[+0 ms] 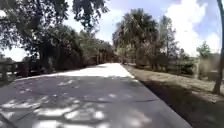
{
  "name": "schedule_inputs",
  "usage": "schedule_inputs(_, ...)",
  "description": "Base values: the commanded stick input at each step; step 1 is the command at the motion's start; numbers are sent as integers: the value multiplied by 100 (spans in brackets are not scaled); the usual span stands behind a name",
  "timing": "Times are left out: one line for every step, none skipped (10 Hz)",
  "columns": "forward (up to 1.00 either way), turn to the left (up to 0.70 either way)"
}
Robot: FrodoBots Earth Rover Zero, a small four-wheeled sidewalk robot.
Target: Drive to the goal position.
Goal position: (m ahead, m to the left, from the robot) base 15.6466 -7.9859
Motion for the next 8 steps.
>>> schedule_inputs(85,0)
schedule_inputs(85,0)
schedule_inputs(85,0)
schedule_inputs(85,0)
schedule_inputs(85,0)
schedule_inputs(85,0)
schedule_inputs(85,0)
schedule_inputs(85,0)
